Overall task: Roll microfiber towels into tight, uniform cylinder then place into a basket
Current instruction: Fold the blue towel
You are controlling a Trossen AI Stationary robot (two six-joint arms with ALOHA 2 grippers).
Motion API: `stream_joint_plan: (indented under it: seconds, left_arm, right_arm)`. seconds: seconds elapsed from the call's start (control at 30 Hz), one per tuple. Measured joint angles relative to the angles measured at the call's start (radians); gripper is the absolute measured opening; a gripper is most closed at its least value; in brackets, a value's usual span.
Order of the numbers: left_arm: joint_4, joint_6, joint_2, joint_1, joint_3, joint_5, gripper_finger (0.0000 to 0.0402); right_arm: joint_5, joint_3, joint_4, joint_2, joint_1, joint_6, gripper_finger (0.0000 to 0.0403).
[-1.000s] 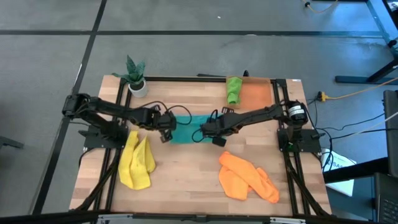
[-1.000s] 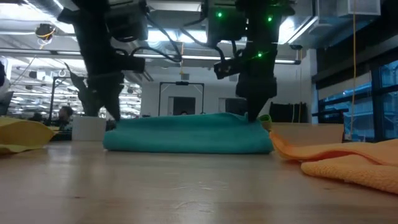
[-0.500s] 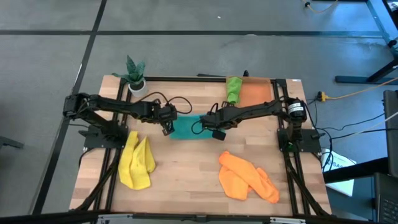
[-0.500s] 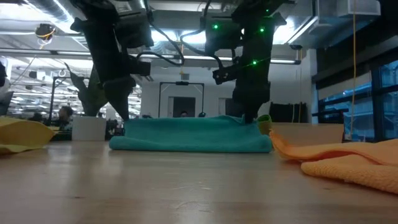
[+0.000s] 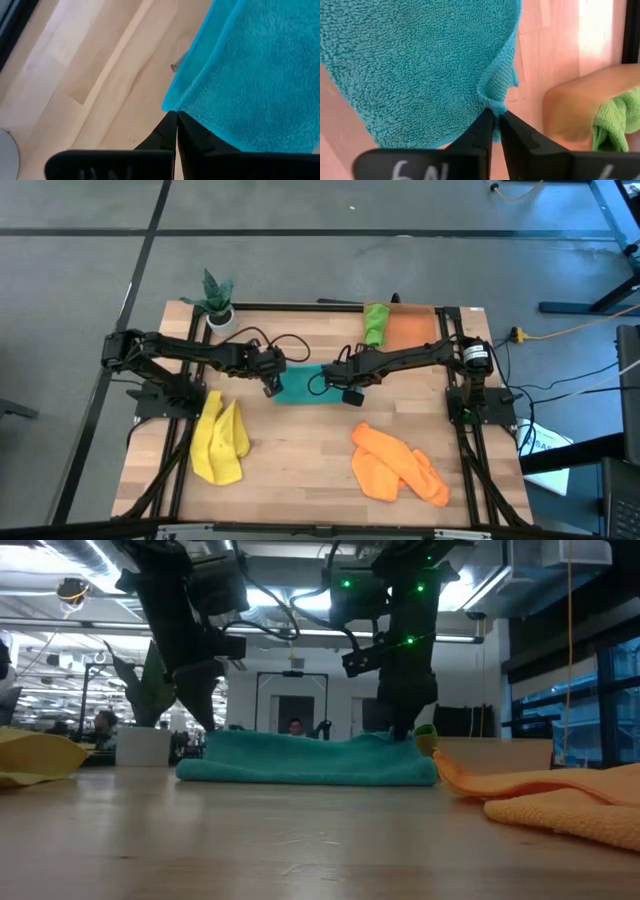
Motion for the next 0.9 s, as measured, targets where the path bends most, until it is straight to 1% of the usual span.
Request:
stream_joint_plan:
  seconds: [0.17,0.37,0.47,0.5,0.57,0.67,0.73,0.8,0.9]
  left_arm:
    - [0.011,-0.002,0.000,0.000,0.000,-0.010,0.0027]
    - [0.015,-0.003,0.000,0.007,0.000,-0.019,0.0072]
    - [0.022,-0.006,0.000,0.013,0.000,-0.020,0.0084]
    - [0.021,-0.009,0.000,0.013,0.000,-0.019,0.0085]
    - [0.019,-0.009,0.000,0.012,0.000,0.009,0.0085]
    - [0.032,0.002,0.000,0.002,0.000,0.093,0.0082]
    - [0.067,0.053,0.000,-0.003,0.000,0.136,0.0081]
    - [0.104,0.126,0.000,0.000,0.000,0.156,0.0082]
    - [0.151,0.209,0.016,0.011,0.000,0.171,0.0083]
  right_arm:
    - [0.000,0.000,0.000,0.000,-0.001,0.002,0.0068]
    - [0.017,0.000,0.001,0.000,-0.001,0.001,0.0119]
    - [0.008,0.000,0.007,0.000,-0.001,0.005,0.0142]
    - [-0.015,0.000,0.016,0.000,-0.001,0.006,0.0148]
    - [-0.101,0.000,0.059,0.000,-0.002,0.006,0.0154]
    - [-0.289,0.000,0.168,0.000,-0.001,0.003,0.0156]
    - [-0.396,0.000,0.258,0.000,-0.001,0.006,0.0157]
    - [-0.444,0.000,0.341,0.000,0.001,0.009,0.0157]
    - [-0.446,0.001,0.369,0.000,0.004,0.012,0.0157]
